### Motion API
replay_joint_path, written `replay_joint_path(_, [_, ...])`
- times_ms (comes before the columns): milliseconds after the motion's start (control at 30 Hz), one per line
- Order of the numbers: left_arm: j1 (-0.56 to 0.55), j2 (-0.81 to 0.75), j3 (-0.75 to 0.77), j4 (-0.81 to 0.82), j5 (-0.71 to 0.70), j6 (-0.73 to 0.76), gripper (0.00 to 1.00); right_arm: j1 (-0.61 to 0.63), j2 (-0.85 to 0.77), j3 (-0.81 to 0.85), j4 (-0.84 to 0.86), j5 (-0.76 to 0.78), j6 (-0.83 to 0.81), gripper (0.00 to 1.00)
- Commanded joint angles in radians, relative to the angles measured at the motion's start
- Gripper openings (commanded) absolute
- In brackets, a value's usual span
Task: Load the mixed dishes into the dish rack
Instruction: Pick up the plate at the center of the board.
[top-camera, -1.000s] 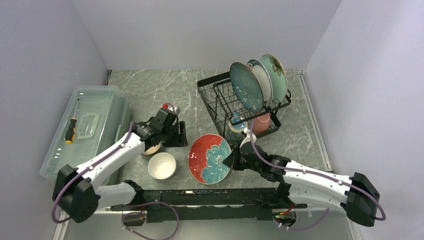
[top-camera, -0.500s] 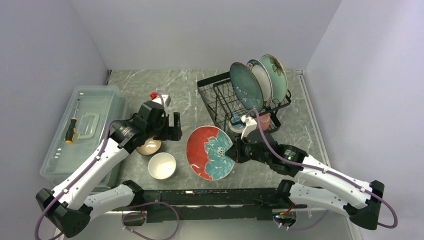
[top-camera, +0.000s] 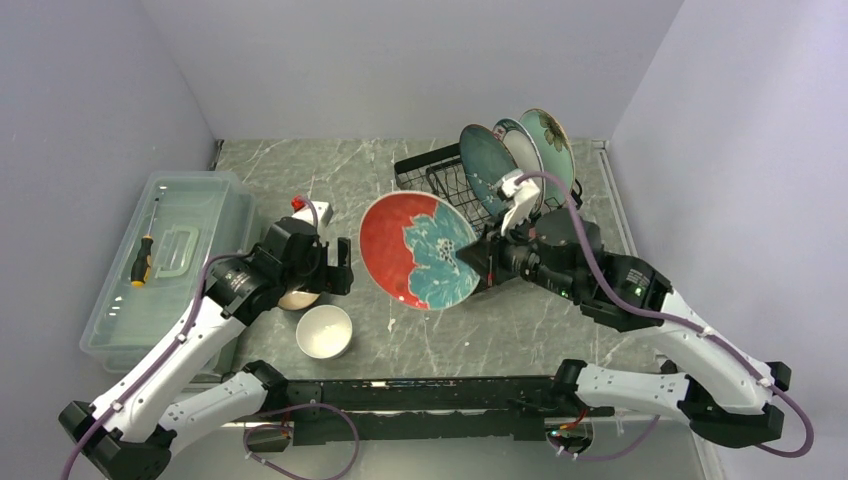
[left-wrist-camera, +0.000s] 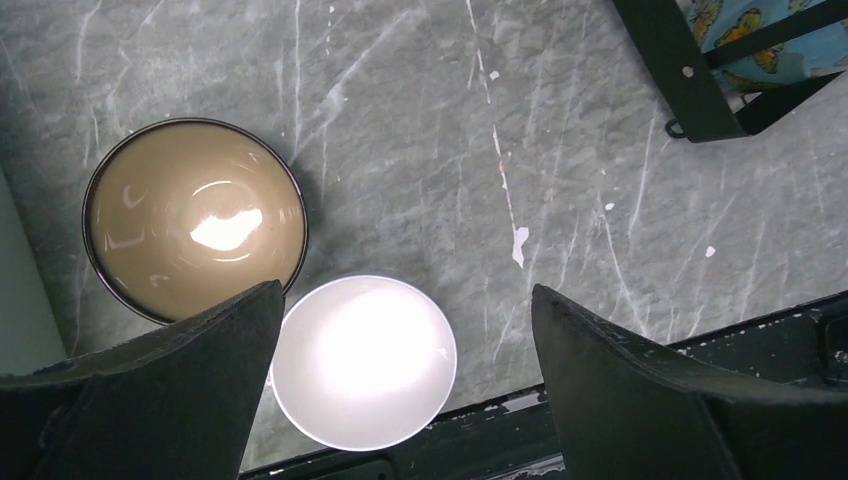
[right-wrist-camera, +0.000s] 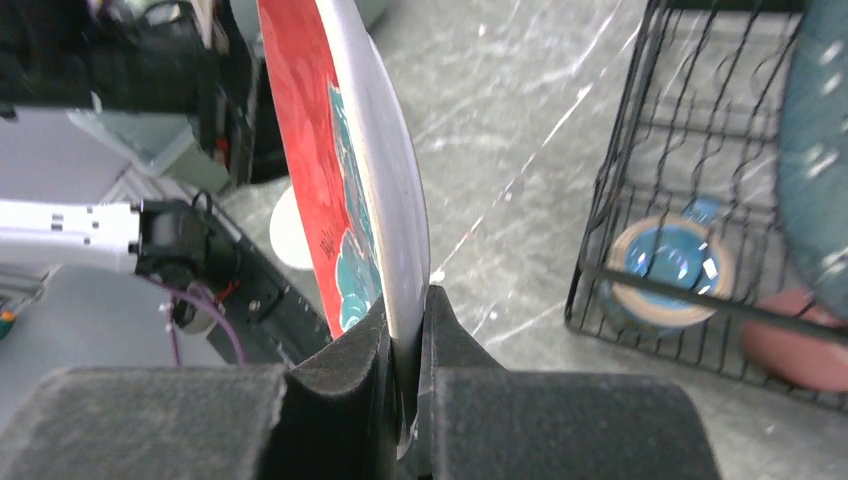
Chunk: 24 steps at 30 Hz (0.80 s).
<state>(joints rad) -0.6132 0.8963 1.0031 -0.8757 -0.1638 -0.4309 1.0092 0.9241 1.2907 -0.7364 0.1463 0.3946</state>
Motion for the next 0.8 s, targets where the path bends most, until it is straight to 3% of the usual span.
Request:
replay_joint_path(0, [-0.003,-0.011,-0.019,0.041,-0.039,0.017,1.0,0.003,0.018,0.182,0.192,0.121,-0.113,0.0])
replay_joint_path(333, [-0.002,-0.021,-0.027,0.017,-0.088,0.016,0.99,0.003,0.137,0.4,0.235,0.32,-0.299,0.0])
replay_joint_path(767, [-0.001,-0.003,-0.029,0.017,-0.076,0.02,0.99,0.003,0.17,0.375,0.415,0.54,-0.441,0.0])
